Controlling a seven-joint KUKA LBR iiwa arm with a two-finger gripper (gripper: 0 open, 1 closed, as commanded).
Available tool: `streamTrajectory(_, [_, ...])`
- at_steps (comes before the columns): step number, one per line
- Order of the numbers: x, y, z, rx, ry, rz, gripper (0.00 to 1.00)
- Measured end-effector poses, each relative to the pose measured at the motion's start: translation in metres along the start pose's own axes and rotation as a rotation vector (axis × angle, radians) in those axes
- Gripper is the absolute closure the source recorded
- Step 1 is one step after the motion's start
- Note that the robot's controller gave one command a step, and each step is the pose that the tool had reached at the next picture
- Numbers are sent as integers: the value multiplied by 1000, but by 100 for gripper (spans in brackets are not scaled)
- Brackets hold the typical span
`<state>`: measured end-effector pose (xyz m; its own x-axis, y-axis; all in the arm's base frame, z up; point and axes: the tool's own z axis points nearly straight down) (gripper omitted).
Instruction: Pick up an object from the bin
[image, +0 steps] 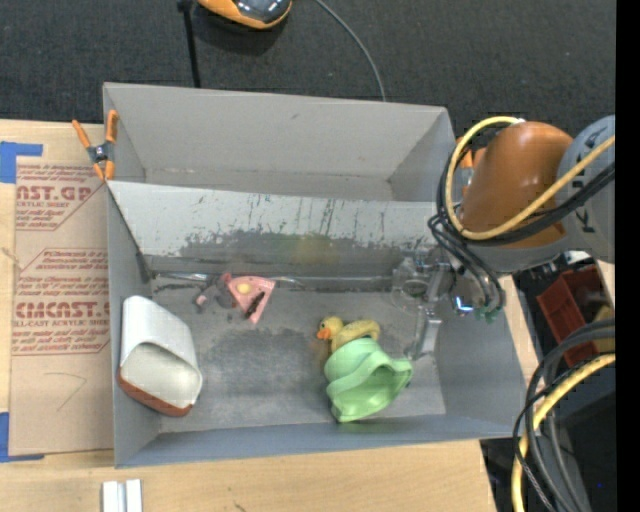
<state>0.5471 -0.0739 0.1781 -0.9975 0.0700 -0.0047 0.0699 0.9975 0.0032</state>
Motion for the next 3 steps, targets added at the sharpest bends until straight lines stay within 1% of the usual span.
streamTrajectory(1, [7, 10, 35, 6, 5, -267, 0])
streamTrajectory(2, [19, 34, 55, 1, 0, -455, 0])
streamTrajectory(3, [9, 53, 83, 4, 1, -369, 0])
